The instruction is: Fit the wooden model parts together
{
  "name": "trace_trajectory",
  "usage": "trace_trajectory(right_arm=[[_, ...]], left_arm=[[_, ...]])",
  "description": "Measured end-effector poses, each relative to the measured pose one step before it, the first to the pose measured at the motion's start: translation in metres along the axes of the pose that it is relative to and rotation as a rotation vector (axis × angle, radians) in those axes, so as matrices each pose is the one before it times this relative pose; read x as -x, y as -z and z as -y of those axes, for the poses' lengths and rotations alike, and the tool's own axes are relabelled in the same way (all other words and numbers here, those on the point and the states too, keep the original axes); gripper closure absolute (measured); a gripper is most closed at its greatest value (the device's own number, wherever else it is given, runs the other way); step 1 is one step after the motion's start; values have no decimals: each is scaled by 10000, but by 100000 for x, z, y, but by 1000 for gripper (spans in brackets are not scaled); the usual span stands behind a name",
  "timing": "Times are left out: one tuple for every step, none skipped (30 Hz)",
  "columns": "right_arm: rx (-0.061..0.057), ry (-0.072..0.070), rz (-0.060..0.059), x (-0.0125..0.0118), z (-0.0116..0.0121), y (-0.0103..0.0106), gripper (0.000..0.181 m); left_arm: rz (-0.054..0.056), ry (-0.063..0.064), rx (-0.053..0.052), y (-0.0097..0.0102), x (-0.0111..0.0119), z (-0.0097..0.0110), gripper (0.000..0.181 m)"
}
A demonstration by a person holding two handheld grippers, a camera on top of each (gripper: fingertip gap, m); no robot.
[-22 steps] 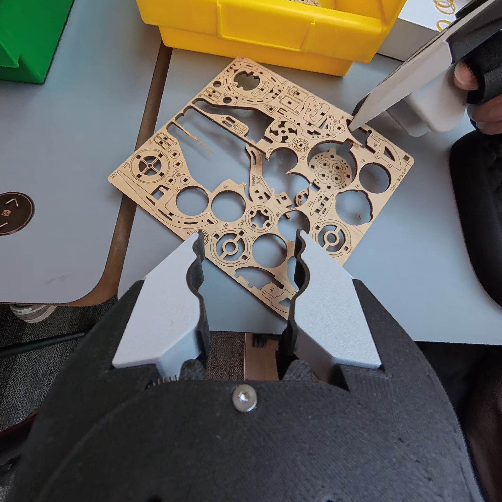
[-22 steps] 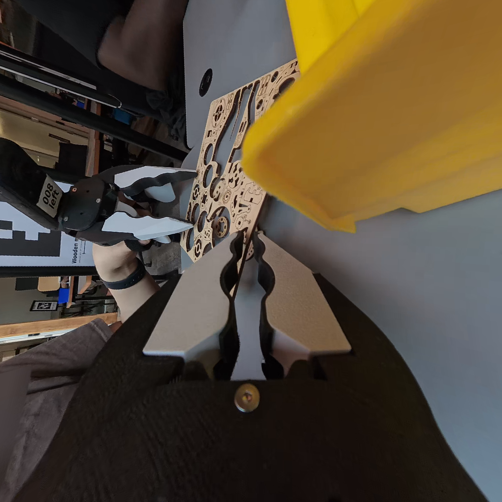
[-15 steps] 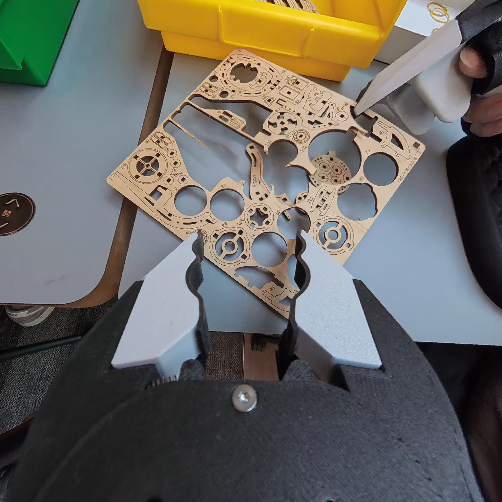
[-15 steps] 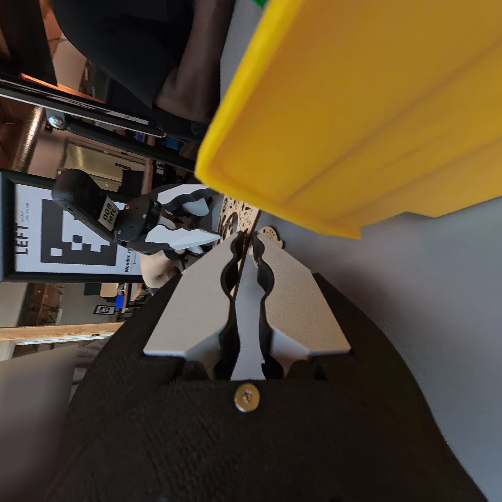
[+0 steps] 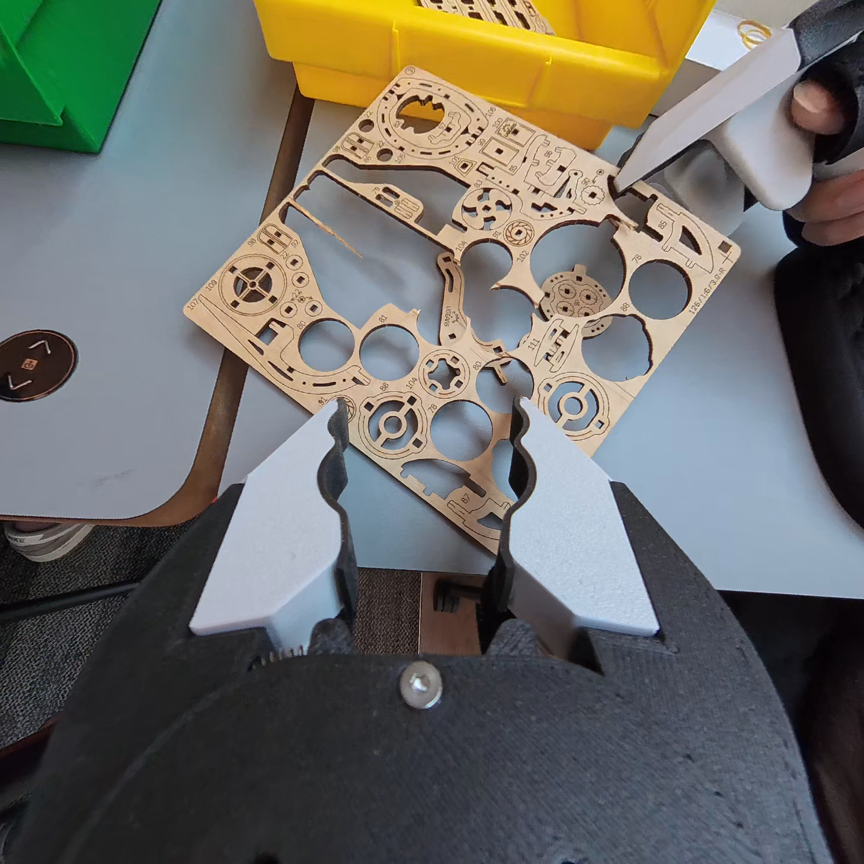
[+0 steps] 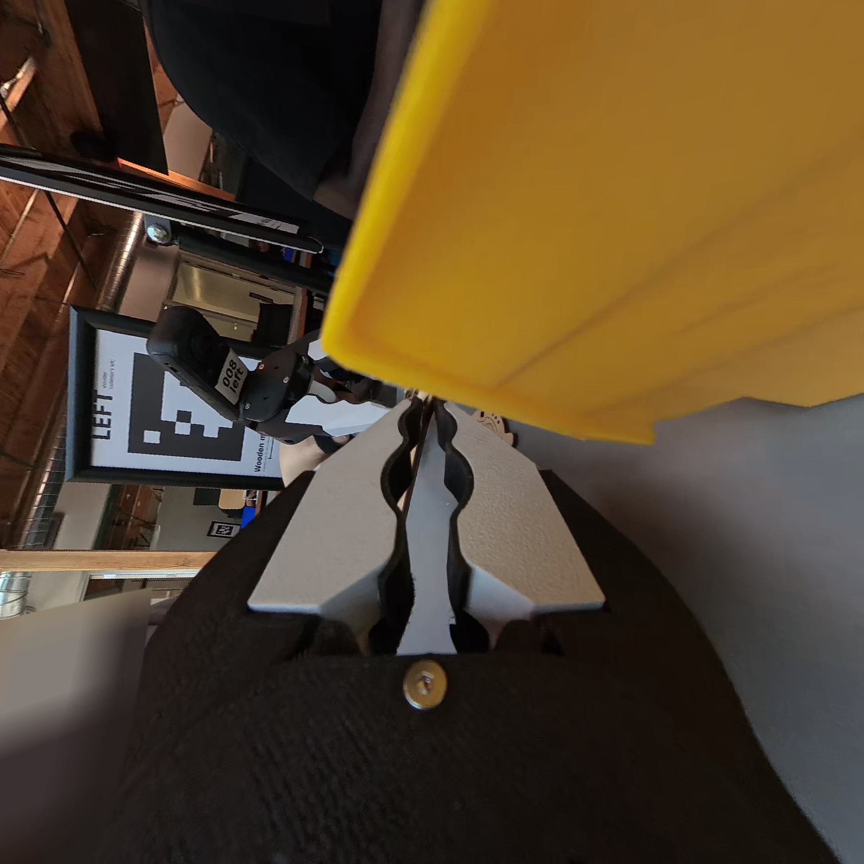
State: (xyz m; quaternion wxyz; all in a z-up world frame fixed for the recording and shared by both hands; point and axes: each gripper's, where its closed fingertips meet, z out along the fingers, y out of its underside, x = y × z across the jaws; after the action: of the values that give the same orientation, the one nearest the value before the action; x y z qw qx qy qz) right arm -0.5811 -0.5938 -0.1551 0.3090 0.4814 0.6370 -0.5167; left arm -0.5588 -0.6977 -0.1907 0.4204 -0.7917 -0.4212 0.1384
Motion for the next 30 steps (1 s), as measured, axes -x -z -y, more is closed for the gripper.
trace_trajectory(right_arm=[[47, -142, 178, 209, -69, -122, 174], [155, -100, 53, 44, -230, -209, 171], [100, -1, -43, -60, -164, -241, 170], [-7, 60, -87, -72, -8, -103, 172], [-29, 72, -62, -39, 41, -53, 175], [-49, 24, 6, 19, 70, -16, 175], [-9, -18, 24, 22, 15, -3, 175], [10, -7, 51, 82, -1, 9, 176], [-7, 2, 69, 128, 1, 5, 177], [-29, -2, 67, 137, 26, 12, 177], [-52, -1, 73, 160, 65, 11, 178], [-60, -5, 96, 194, 77, 5, 177], [-72, 5, 81, 171, 96, 18, 178], [-82, 34, 78, 166, 109, 25, 178], [-69, 75, 76, 202, 71, 19, 178], [-28, 84, 41, 159, -25, 19, 178], [-48, 106, 66, 219, 0, 35, 179], [-86, 136, 65, 240, 35, 58, 179], [-107, 110, -28, 107, 67, 100, 179], [-118, 130, 51, 235, 98, 89, 179], [-107, 151, 80, 297, 99, 63, 179], [-68, 135, -34, 116, 55, 71, 179], [-64, 151, -5, 172, 76, 58, 179], [-61, 159, -17, 161, 72, 74, 179], [-47, 141, -86, 55, 58, 80, 179], [-69, 129, -49, 85, 94, 100, 179], [-76, 79, -17, 105, 101, 114, 180], [-73, 39, 3, 107, 106, 124, 180], [-71, 26, 20, 99, 93, 127, 180], [-62, 33, -9, 46, 92, 141, 180]], left_arm=[[-15, 7, -18, -2, -15, 6, 112], [-23, 4, -9, -7, -26, 2, 111], [-10, -4, -4, -9, -24, -4, 111], [1, -9, -2, 4, 2, -3, 111], [-3, 4, -4, 9, -1, 10, 111], [-18, 14, -4, 8, -19, 0, 111], [-13, 2, -7, 7, -18, 1, 111], [-9, -5, -6, -4, -10, 8, 111], [-19, 17, -12, 14, -16, 16, 111], [-28, 38, -24, 6, -16, 38, 111], [-35, 55, -40, 23, -12, 44, 111], [-52, 84, -58, 23, -23, 81, 111], [-90, 104, -87, 38, -49, 132, 110], [-143, 140, -167, 38, -120, 215, 110], [-177, 178, -287, 90, -166, 346, 110], [-170, 177, -307, 129, -149, 370, 110], [-147, 161, -262, 170, -90, 321, 110], [-135, 156, -253, 197, -58, 340, 110], [-149, 176, -243, 197, -71, 354, 109], [-164, 189, -211, 173, -74, 324, 109], [-167, 165, -173, 175, -83, 289, 108], [-126, 131, -133, 148, -51, 226, 108], [-46, 85, -90, 135, 62, 154, 107], [21, 28, -63, 112, 137, 100, 108], [84, -4, -45, 83, 190, 57, 106], [100, -24, -36, 80, 194, 35, 105], [64, -12, -42, 55, 115, 42, 104], [4, 6, -58, 47, 28, 79, 104], [-29, 25, -80, 53, -24, 129, 104], [-41, 38, -86, 50, -37, 143, 103]])
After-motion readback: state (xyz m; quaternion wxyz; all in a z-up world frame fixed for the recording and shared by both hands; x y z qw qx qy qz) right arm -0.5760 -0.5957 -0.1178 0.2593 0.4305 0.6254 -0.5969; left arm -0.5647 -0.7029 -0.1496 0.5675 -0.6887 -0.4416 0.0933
